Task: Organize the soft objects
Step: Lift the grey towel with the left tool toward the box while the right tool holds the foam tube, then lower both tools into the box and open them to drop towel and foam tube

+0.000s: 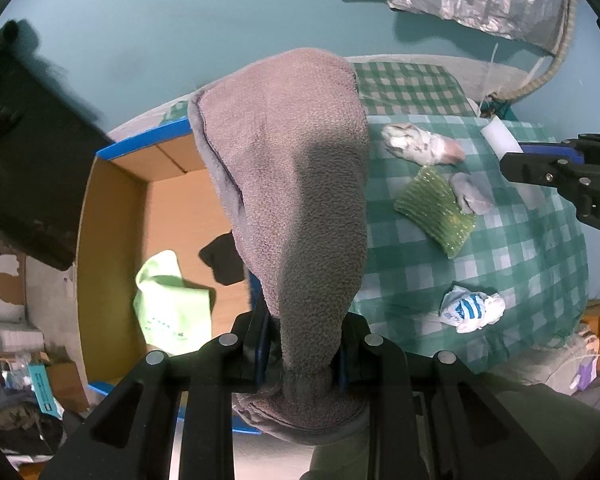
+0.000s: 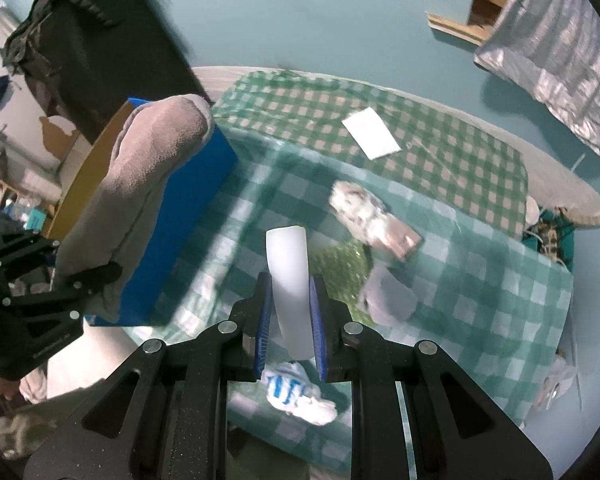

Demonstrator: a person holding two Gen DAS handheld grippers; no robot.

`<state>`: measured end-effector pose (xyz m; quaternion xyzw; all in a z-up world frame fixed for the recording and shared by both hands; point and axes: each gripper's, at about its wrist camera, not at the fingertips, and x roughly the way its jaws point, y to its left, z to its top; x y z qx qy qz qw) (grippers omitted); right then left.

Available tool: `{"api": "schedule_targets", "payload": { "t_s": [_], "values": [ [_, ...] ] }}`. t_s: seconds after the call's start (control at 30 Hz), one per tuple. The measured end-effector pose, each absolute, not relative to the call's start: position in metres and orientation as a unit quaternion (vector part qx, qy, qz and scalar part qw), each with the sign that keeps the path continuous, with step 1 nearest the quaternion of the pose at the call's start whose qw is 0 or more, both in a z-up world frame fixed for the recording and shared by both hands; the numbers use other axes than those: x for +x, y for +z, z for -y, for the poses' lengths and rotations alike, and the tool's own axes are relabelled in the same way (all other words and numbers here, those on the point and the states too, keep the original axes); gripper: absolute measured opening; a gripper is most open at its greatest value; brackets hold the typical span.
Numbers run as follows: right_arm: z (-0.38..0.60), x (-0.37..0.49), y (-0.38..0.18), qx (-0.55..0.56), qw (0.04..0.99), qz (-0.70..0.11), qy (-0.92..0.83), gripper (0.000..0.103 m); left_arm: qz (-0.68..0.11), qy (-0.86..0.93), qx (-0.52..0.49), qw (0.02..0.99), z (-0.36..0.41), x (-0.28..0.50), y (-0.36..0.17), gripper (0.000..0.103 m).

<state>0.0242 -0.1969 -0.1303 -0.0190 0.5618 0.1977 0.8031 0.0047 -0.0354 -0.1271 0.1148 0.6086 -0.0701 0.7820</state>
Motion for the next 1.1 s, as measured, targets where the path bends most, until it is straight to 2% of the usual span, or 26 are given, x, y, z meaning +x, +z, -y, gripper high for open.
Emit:
{"api": "schedule_targets", "payload": {
  "t_s": [0.63,1.1],
  "values": [
    [0.106,0.046,-0.113,-0.069,0.788,-0.547,0.276,0.017,-0.602,-0.009,0.073,0.795,-0.024,0.000,-0.109,0.026],
    [0.037,0.055,-0.114,-0.114,0.766,-0.540,0.328,0.017,-0.612,0.051,0.036,0.788,-0.075,-0.005,-0.119,0.026]
  ]
}}
